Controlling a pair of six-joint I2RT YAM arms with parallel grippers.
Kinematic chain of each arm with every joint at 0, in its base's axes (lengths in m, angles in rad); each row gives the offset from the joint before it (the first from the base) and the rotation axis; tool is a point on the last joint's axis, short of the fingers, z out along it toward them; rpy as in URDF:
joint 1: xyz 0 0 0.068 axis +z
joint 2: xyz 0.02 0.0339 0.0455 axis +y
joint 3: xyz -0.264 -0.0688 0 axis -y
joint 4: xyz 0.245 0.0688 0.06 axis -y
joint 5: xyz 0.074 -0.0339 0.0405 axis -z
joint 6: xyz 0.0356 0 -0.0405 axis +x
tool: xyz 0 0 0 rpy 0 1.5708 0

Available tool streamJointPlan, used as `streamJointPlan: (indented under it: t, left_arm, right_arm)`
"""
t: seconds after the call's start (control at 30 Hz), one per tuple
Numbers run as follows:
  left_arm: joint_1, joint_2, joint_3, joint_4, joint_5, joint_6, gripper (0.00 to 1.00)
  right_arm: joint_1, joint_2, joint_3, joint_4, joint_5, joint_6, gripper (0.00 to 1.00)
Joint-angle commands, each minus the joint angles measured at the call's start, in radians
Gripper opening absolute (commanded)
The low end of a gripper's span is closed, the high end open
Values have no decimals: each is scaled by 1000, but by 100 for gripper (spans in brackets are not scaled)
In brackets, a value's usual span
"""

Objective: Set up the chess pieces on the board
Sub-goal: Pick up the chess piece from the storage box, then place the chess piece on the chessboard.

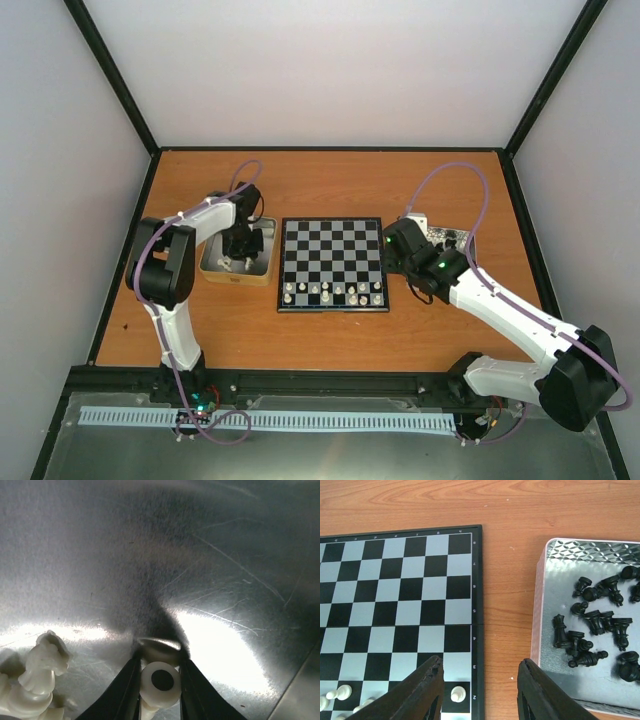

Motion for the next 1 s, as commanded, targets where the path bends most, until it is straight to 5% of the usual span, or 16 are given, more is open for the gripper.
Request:
streamJointPlan:
  t: [0.0, 0.17, 0.33, 0.57, 0.73, 0.97]
  left_arm:
    - [-5, -38, 38, 27, 29, -8, 4]
    - [1, -168, 141, -21, 144, -86, 8]
    - [3, -305, 112, 54, 428, -297, 10]
    - [-2, -480, -132, 394, 748, -742, 12]
    - [-16, -576, -291, 654, 834, -1071, 14]
    - [-16, -624, -388, 784, 873, -1247, 16]
  right_arm:
    - [-10, -12, 25, 49, -31, -41, 42]
    - [-10, 2, 50, 221, -265, -165, 49]
    - [9, 90, 116, 418, -484, -215, 60]
    - [92, 214, 253, 487, -526, -140, 63]
    - [151, 270, 284, 511, -582, -104, 62]
    - [209, 372, 375, 401, -573, -105, 57]
